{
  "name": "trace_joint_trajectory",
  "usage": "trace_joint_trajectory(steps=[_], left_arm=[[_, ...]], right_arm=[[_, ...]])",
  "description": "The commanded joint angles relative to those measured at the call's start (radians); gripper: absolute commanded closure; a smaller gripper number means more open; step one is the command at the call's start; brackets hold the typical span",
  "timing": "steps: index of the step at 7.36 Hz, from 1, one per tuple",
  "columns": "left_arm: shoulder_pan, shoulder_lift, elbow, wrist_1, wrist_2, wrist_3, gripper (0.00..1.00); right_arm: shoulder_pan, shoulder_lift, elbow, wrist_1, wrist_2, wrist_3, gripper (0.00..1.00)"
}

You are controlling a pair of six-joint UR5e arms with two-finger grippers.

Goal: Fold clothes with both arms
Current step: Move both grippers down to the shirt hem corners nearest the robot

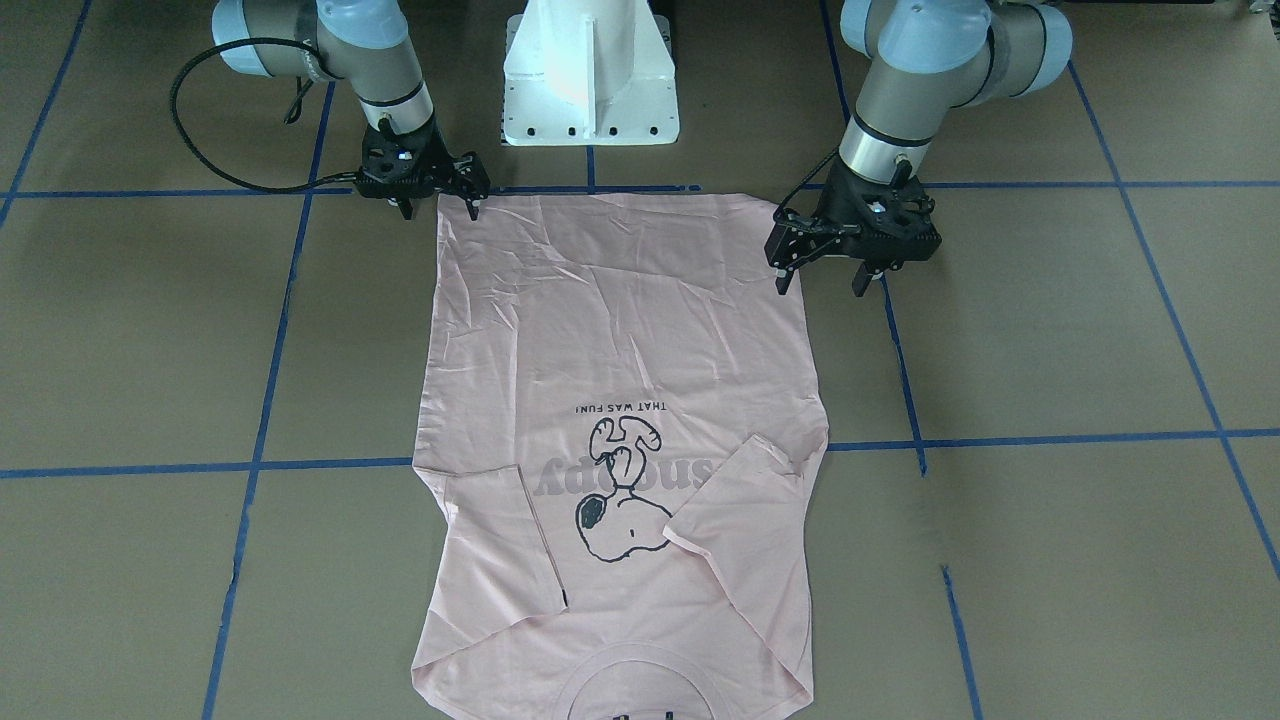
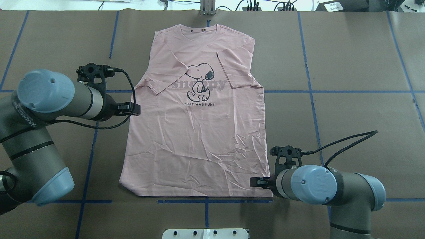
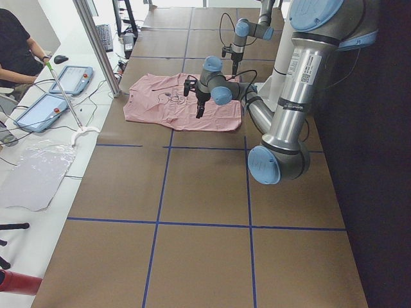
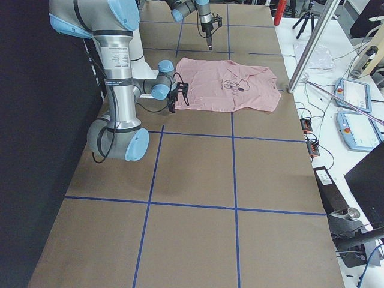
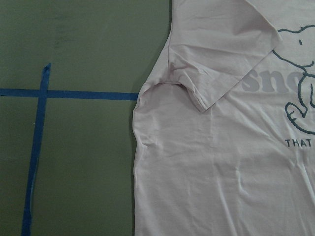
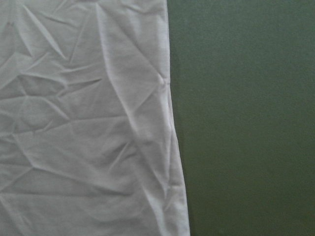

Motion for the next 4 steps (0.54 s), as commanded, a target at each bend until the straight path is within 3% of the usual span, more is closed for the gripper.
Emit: trace_joint_trajectory(steps=[1,2,4], left_arm=[[0.000,0.000,0.000,0.000,0.000,0.002,0.00],[0.000,0.002,0.000,0.000,0.000,0.002,0.00],[0.000,0.005,-0.001,-0.002,0.000,0.002,0.00]], right_arm=[[0.001,0.001,-0.002,0.000,0.006,0.001,0.04],[-0.002,0.001,-0.002,0.000,0.006,0.001,0.10],[-0.009,0.002,-0.003,-0.002,0.006,0.002,0.40]])
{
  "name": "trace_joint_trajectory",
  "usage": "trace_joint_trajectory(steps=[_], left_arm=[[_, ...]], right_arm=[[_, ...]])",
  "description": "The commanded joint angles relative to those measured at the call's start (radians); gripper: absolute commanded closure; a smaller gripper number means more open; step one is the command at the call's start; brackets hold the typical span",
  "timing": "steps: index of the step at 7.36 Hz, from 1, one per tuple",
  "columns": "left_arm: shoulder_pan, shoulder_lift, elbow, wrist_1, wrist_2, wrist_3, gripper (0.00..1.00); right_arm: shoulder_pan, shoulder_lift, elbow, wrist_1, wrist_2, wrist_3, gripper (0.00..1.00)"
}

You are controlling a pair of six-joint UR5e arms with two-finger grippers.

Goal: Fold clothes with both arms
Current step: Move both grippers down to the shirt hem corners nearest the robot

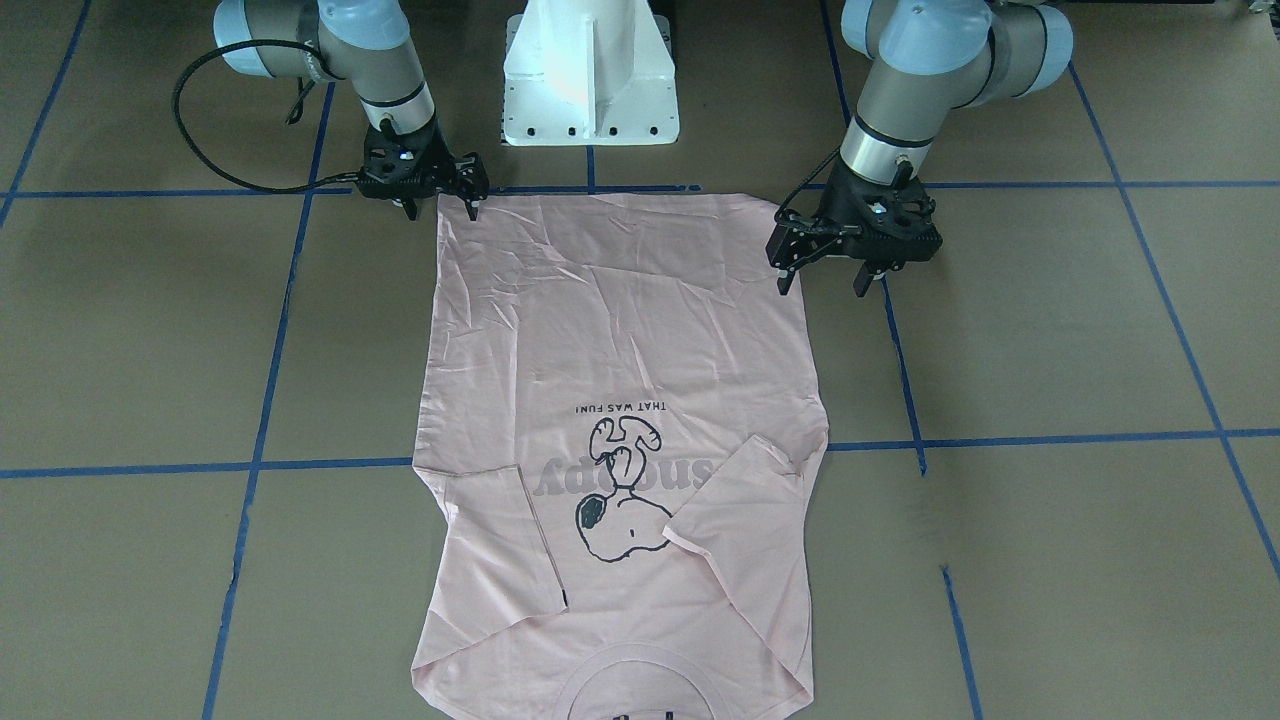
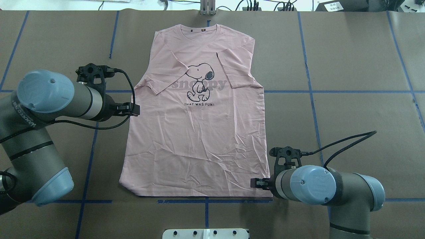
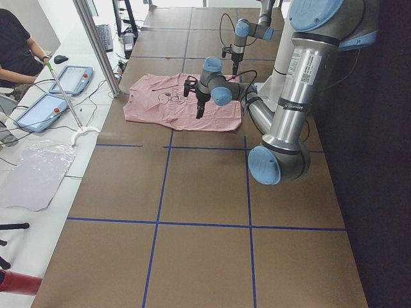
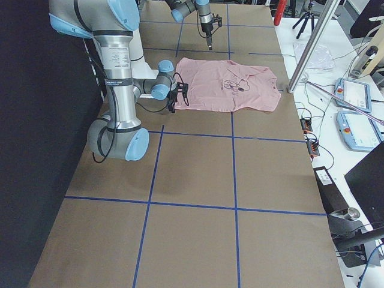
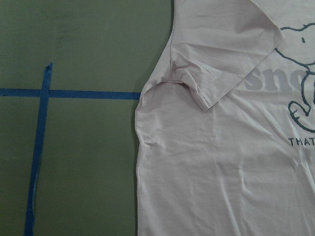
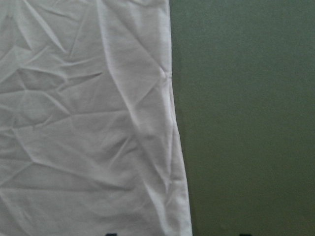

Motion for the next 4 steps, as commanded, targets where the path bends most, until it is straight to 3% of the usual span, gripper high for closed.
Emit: trace_joint_trajectory(steps=[1,3,4], left_arm=[[0.000,0.001,-0.001,0.001,0.000,0.000,0.00],[0.000,0.001,-0.003,-0.001,-0.002,0.002,0.00],[0.000,0.001,-0.003,-0.001,0.000,0.000,0.00]], right_arm=[[-0.007,0.002,0.001,-0.022,0.000,0.001,0.57],[-0.006,0.001,0.007,-0.029,0.002,-0.001,0.91],[-0.004,-0.001,0.016,-0.029,0.002,-0.001,0.94]])
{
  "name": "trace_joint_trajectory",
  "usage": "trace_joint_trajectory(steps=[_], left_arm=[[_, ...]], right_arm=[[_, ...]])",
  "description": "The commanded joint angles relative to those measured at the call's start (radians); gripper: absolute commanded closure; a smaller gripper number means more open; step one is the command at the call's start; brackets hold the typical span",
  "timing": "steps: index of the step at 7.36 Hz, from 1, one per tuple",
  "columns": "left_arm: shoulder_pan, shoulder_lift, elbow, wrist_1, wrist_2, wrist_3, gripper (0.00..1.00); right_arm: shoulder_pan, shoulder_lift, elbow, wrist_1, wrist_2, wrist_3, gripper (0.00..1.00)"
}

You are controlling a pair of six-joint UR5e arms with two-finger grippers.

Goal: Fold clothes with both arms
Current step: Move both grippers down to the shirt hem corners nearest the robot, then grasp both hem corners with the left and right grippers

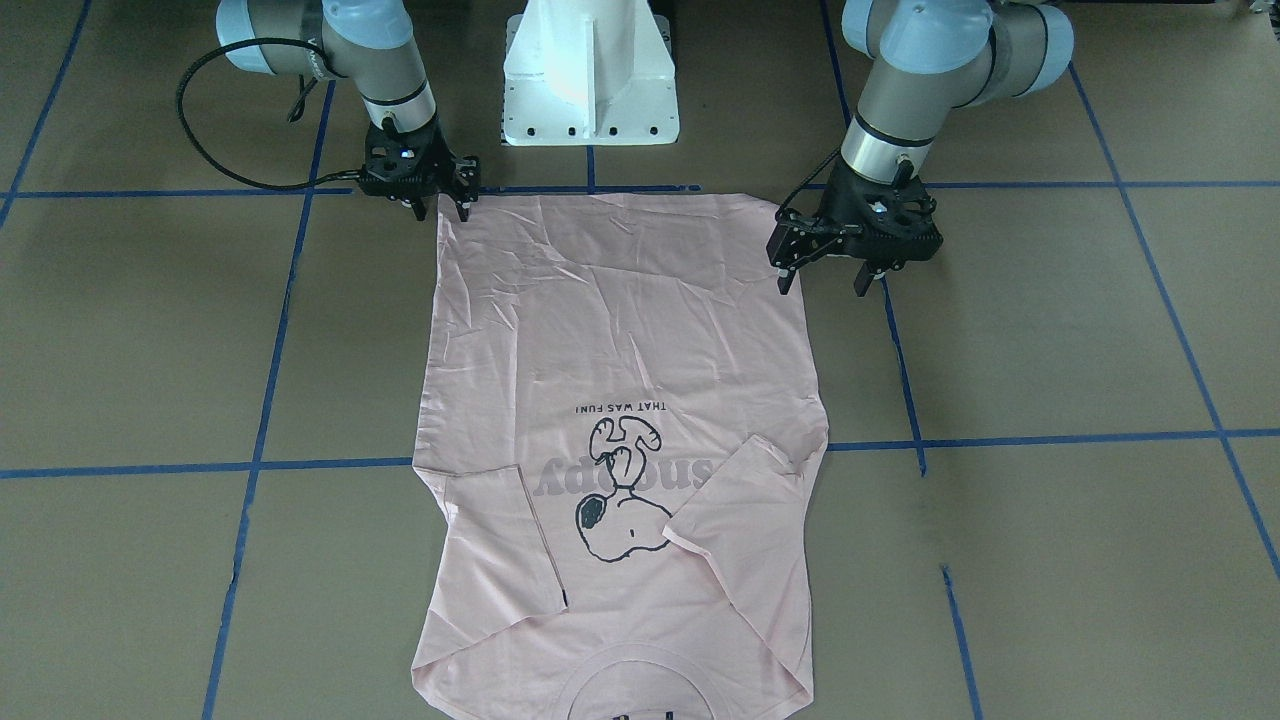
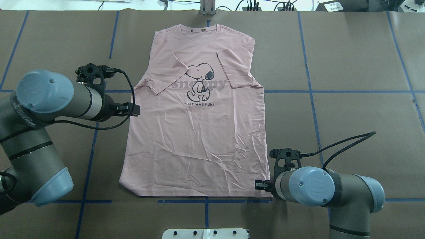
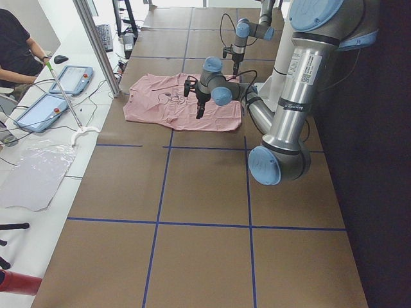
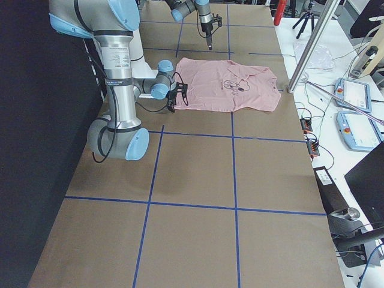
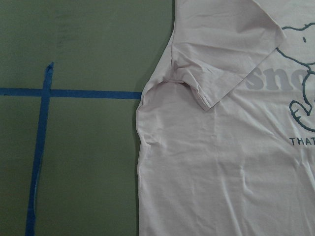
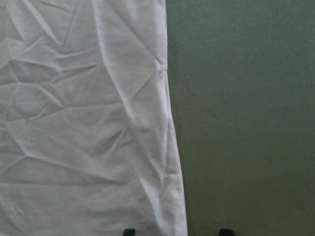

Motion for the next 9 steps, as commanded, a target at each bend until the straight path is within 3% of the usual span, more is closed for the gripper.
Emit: trace_joint_trajectory(steps=[1,7,9], left_arm=[[0.000,0.000,-0.001,0.000,0.001,-0.001,0.00],[0.027,0.023,-0.016,-0.003,0.001,-0.060,0.00],[0.203,0.154,-0.126,-0.011,0.097,-0.216,0.00]], right_arm=[[0.002,0.000,0.010,-0.002,0.000,-0.002,0.98],[0.029,0.000,0.055,0.003,0.002,-0.002,1.00],[0.049,-0.003,0.077,0.005,-0.001,-0.003,1.00]])
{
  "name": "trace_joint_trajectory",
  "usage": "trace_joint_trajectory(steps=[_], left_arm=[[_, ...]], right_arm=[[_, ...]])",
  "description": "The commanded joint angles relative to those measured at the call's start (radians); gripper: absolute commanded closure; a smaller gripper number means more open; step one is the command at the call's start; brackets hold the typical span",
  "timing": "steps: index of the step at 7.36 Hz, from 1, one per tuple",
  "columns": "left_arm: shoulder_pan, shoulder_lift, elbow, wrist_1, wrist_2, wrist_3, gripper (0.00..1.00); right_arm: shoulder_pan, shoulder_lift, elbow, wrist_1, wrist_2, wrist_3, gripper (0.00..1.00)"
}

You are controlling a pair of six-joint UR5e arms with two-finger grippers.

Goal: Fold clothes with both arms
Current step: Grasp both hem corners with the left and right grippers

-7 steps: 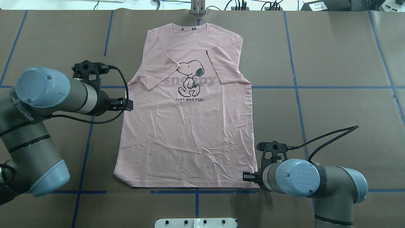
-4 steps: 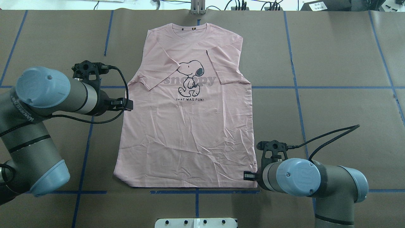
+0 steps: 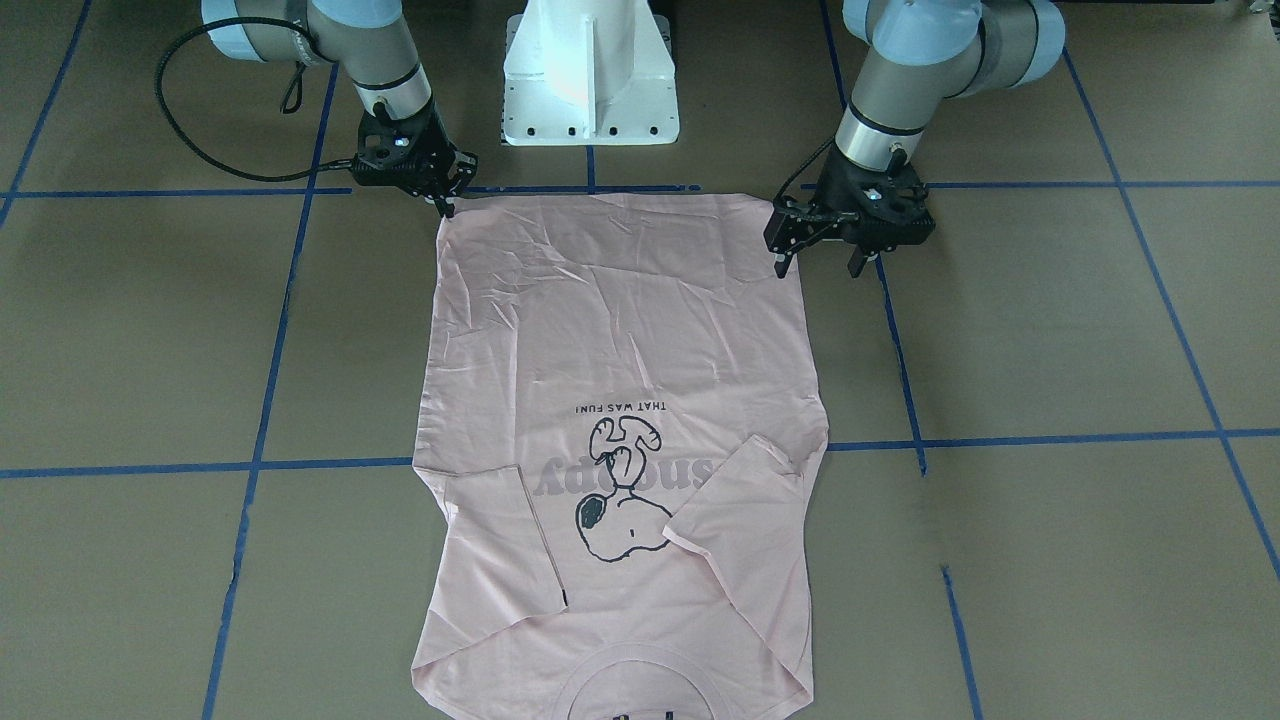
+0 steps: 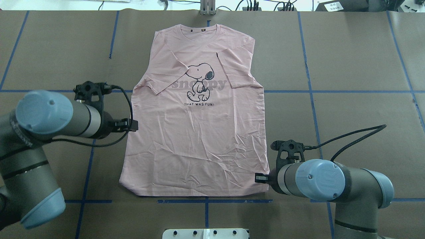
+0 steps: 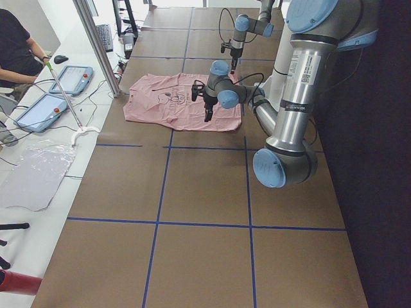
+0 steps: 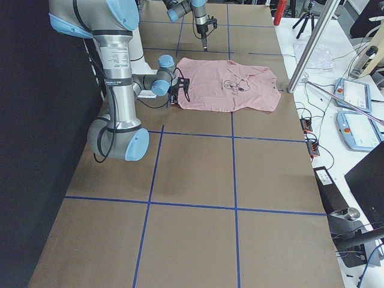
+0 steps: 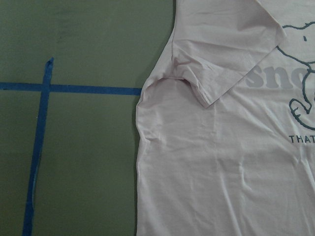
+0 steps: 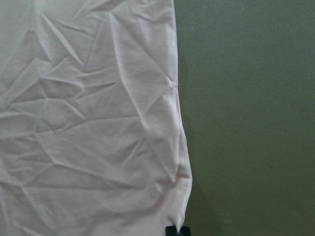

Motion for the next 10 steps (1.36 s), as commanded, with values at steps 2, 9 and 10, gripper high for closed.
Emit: trace_joint_trajectory(steps=[2,9,10], left_arm=[[0.229,0.091,-0.058,0.000,0.137,-0.235,0.00],[0.271,0.080,0.006,0.000,0.139,-0.253,0.12],[0.280,0.078,0.014,0.000,0.137,-0.253,0.15]], right_arm=[[0.021,0.000,0.014,0.007,-0.007,-0.001,1.00],[0.036,0.023,0.017,0.007,-0.006,-0.001,1.00],[0.038,0.023,0.016,0.007,-0.004,-0.001,1.00]])
